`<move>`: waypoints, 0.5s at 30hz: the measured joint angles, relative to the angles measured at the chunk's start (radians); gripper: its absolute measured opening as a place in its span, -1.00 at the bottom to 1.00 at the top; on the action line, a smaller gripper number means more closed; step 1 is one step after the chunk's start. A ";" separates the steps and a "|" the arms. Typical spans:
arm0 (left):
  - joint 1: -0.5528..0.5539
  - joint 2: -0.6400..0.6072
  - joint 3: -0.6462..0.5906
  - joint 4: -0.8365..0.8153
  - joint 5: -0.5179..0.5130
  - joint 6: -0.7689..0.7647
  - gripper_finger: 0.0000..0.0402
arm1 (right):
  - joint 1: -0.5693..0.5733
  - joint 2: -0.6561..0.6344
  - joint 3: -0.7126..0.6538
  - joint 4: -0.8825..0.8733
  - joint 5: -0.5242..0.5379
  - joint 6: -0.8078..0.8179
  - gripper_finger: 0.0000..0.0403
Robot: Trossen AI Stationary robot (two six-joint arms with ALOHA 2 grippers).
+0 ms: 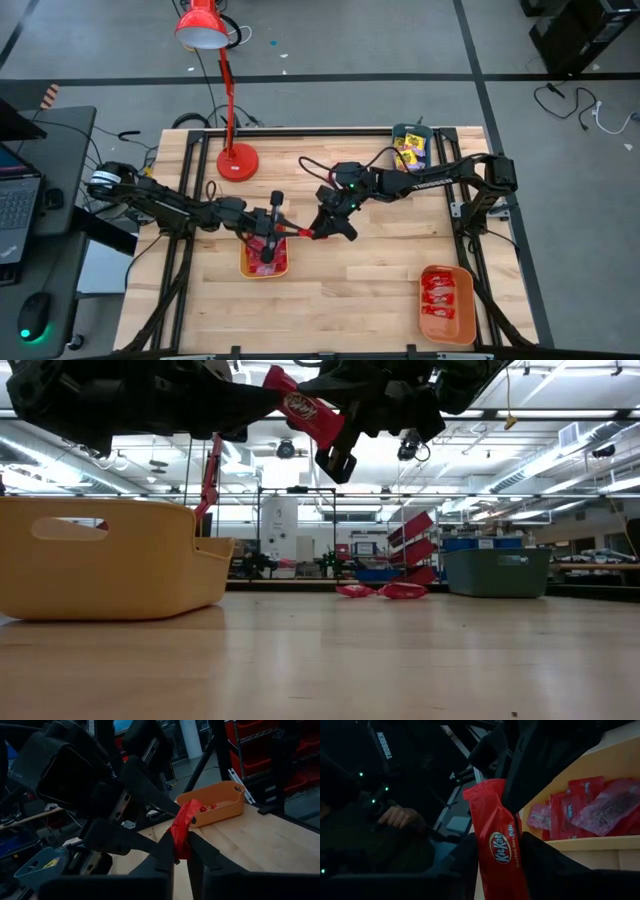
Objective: Sort candy
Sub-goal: Put the red chocolate into the orange bin
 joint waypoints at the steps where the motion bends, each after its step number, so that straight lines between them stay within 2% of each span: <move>1: 0.000 0.000 0.000 0.000 0.002 0.001 -0.90 | 0.000 0.000 0.000 -0.002 -0.004 -0.009 -0.38; 9: 0.000 0.000 0.000 0.013 0.013 0.015 -0.94 | -0.033 0.000 0.002 -0.046 -0.111 -0.010 -0.23; 15: 0.001 0.000 0.000 0.047 0.117 0.035 -0.94 | -0.058 0.000 0.002 -0.163 -0.170 -0.115 -0.13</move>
